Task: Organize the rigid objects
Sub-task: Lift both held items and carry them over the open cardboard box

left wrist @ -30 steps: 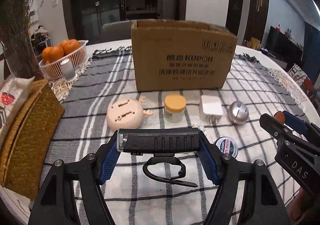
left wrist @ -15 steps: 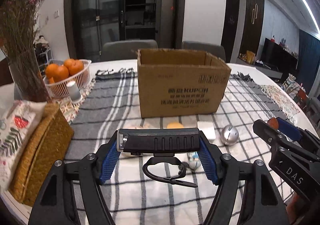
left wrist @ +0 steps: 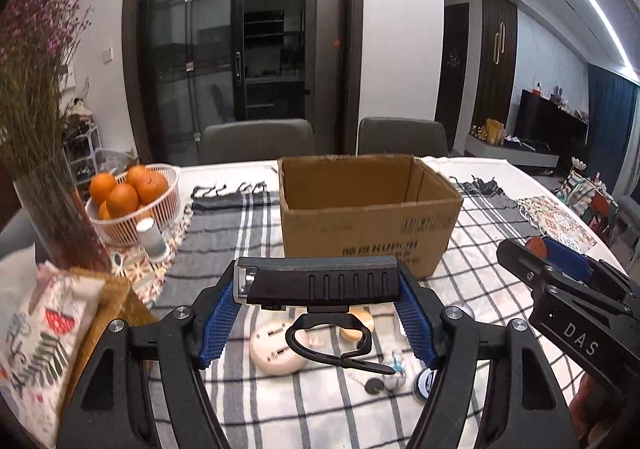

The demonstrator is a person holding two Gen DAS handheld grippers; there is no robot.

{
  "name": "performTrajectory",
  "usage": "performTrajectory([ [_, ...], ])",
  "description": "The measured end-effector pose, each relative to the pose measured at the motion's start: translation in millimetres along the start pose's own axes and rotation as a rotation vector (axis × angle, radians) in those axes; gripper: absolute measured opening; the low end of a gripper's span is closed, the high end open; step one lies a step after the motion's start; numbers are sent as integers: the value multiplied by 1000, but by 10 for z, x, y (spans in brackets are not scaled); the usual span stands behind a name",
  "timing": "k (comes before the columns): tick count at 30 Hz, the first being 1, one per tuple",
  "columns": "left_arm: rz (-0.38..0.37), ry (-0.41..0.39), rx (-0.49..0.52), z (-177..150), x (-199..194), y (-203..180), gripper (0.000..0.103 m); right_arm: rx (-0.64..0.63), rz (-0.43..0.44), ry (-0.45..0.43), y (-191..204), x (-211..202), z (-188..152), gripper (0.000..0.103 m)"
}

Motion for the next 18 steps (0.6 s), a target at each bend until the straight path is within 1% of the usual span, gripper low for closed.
performTrajectory([
  [7, -6, -13, 14, 281, 101, -37, 72, 16, 27, 18, -16, 182, 257, 58],
  [13, -30, 21, 21, 494, 308, -77, 72, 20, 48, 34, -42, 357, 513, 58],
  [18, -46, 65, 36, 611, 513, -113, 72, 0, 41, 52, -67, 507, 676, 58],
])
Point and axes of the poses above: each gripper's, at about its wrist camera, not at the fingertips, and x roughly the way its jaws point, y to its left, z to its top, the point moved 7 cm from there along x, roughly the way its jaws point, and after that the axes turned 10 degrees about z, right-handed, at the moved point
